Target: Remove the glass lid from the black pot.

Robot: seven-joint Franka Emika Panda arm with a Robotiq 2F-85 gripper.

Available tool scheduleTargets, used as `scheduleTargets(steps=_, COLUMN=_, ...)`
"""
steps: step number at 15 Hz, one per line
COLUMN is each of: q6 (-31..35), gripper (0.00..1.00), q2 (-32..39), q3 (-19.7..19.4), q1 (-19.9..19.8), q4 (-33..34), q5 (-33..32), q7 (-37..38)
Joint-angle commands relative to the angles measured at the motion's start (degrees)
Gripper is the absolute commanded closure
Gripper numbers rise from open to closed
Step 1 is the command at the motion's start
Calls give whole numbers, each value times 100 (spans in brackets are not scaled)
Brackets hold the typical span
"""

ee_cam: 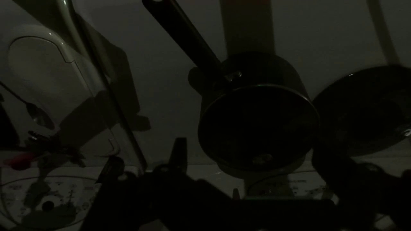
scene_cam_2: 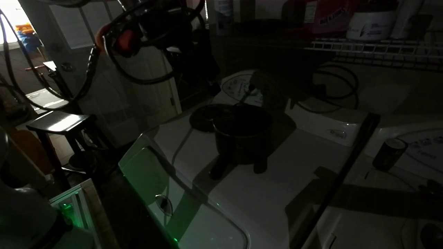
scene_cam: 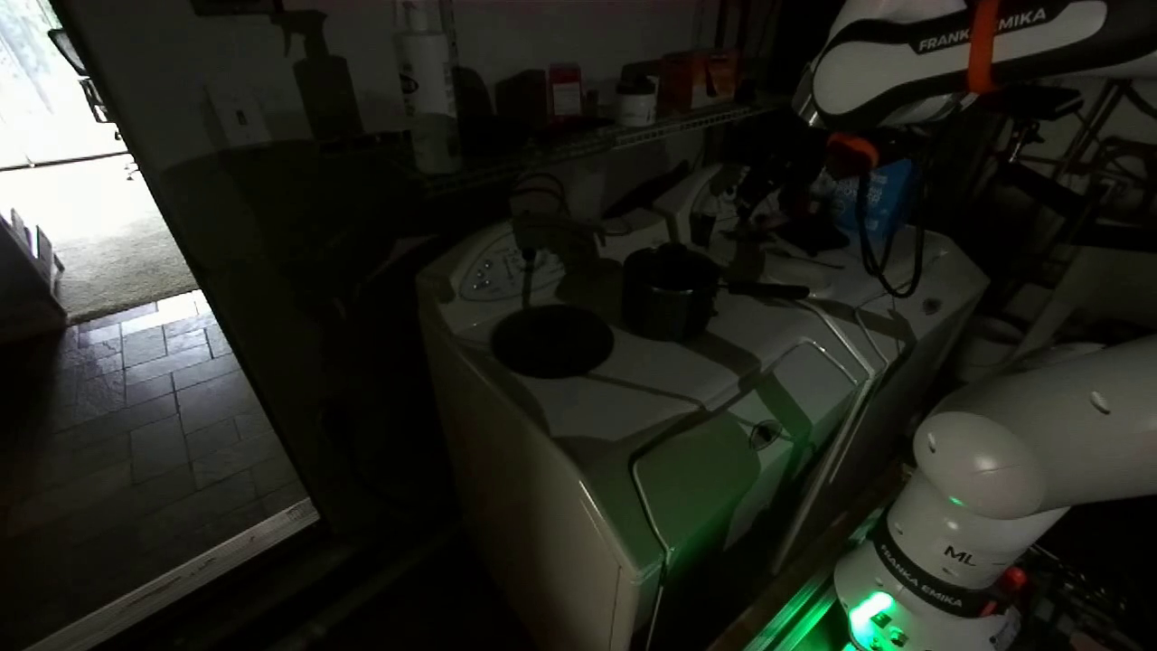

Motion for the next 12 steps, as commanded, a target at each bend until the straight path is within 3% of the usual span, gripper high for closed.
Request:
scheduleTargets(steps=1, q6=-125, gripper=0, q2=317, q3=146, q1=-24, q4=334, q5=76, q7=204)
scheduleTargets(steps=12, q6=-198, gripper=0, q2=856, q3=337, q1=24, q4=900, q5=97, q7=469)
